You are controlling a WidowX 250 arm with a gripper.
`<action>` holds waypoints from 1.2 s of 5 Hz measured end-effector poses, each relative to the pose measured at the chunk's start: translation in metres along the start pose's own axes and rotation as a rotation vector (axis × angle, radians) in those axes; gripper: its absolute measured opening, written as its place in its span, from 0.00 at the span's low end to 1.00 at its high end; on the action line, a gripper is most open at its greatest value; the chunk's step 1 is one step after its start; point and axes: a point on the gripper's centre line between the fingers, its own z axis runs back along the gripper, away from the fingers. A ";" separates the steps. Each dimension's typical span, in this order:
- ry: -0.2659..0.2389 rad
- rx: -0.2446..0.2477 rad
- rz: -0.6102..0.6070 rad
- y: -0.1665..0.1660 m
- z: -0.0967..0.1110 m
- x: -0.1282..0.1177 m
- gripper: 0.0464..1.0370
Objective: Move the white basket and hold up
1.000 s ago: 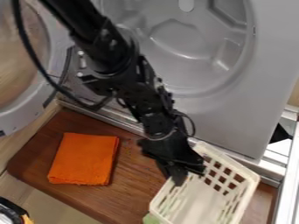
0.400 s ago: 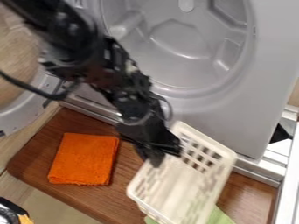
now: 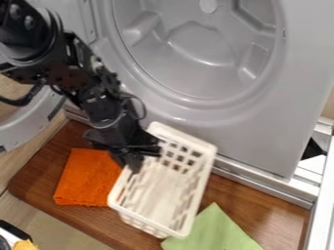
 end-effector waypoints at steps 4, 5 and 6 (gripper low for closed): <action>0.117 0.022 0.029 0.010 -0.033 -0.002 0.84; 0.095 0.024 -0.007 -0.001 -0.025 0.001 0.97; 0.040 0.074 -0.030 -0.007 -0.001 0.008 0.97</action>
